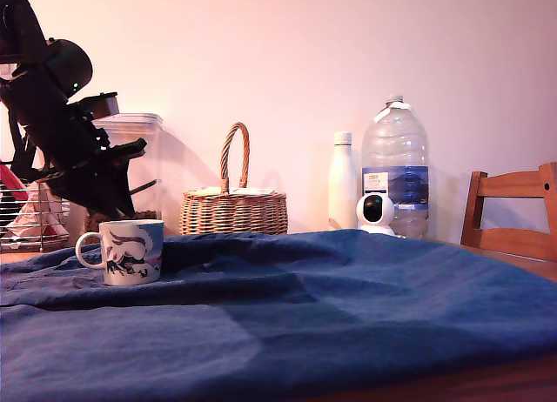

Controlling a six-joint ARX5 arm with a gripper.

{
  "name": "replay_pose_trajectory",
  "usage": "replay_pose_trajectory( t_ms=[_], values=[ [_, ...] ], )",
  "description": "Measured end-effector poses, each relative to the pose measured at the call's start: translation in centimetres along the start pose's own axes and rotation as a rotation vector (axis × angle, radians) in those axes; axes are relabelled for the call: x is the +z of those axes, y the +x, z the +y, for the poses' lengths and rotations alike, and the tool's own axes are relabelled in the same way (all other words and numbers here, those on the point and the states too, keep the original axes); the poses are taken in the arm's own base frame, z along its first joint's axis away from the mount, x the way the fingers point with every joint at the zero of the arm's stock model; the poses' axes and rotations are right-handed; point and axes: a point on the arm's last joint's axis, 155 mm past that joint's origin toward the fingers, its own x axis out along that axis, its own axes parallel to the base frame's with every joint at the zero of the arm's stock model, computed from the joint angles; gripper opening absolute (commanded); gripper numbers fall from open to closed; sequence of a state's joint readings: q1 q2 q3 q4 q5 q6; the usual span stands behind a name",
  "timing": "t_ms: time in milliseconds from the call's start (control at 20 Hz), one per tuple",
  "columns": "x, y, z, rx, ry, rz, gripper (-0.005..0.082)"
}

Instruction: Pick up the coffee capsules on the table and drop them inside the coffee cup

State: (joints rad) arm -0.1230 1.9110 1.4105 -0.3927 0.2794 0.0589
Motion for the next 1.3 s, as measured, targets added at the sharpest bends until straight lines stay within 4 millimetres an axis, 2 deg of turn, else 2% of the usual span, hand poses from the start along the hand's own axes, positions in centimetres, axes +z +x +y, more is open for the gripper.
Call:
replay_pose_trajectory(
  t_ms=[150, 450, 700, 800, 950, 1050, 1150, 1300],
  values=[
    [1.2, -1.4, -0.5, 0.000, 0.013, -0.036, -0.0024],
    [5.8, -7.6, -4.0, -0.017, 0.087, -0.197, -0.0024],
    [6.7, -9.0, -4.6, 0.004, 0.104, -0.235, -0.0024],
    [6.8, -10.3, -4.7, 0.012, 0.110, -0.260, -0.0024],
    [6.2, -12.7, -5.1, 0.030, 0.122, -0.320, -0.0024],
    [5.1, -13.5, -5.1, 0.042, 0.125, -0.340, -0.0024],
    [3.4, -13.3, -4.9, 0.048, 0.123, -0.336, -0.0024],
    [-0.4, -11.4, -4.4, 0.050, 0.108, -0.284, -0.0024]
  ],
)
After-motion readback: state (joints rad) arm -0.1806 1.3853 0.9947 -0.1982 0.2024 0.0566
